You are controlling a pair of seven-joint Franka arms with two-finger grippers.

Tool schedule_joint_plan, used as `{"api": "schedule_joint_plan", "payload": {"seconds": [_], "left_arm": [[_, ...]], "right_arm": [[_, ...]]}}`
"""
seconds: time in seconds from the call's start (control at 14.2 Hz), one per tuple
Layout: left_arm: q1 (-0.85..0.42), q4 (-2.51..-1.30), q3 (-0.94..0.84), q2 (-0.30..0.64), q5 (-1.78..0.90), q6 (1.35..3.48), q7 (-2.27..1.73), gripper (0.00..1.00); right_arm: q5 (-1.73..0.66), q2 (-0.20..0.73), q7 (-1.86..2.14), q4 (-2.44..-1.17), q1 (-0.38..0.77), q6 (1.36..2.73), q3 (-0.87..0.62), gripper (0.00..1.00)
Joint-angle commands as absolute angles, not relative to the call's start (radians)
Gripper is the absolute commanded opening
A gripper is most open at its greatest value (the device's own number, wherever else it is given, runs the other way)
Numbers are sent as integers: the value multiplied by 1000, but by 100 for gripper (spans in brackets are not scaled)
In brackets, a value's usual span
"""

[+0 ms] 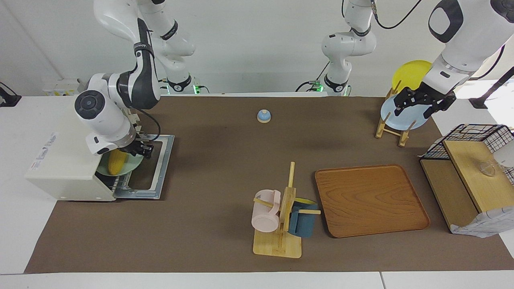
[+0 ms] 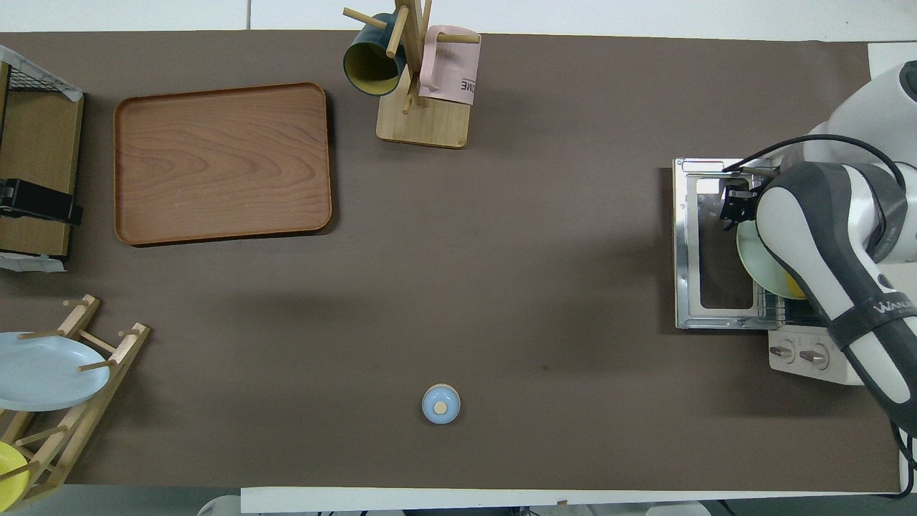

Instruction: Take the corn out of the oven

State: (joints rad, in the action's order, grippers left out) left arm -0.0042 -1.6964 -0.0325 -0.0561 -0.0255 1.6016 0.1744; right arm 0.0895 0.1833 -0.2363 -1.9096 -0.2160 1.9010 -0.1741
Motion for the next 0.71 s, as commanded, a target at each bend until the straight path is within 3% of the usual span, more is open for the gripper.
{"api": "schedule_joint_plan", "payload": {"seconds": [0.0,0.21,0.42,0.63], "left_arm": [[2,-1727,-35,-83,-18,1618,166,100],[2,-1727,-35,-83,-18,1618,166,100],[2,-1727,-35,-83,-18,1618,166,100],[2,-1727,-37,-83,-18,1618,166,100]], "right_arm": [[109,149,-225,-2002,-230,1998,-187,50],[150,156,-222,-2031,-232,2040,-187,35],[262,156,-203,-2020,-209,1981,-190,0],[267,181,-206,-1933,-132,1902,-190,0]]}}
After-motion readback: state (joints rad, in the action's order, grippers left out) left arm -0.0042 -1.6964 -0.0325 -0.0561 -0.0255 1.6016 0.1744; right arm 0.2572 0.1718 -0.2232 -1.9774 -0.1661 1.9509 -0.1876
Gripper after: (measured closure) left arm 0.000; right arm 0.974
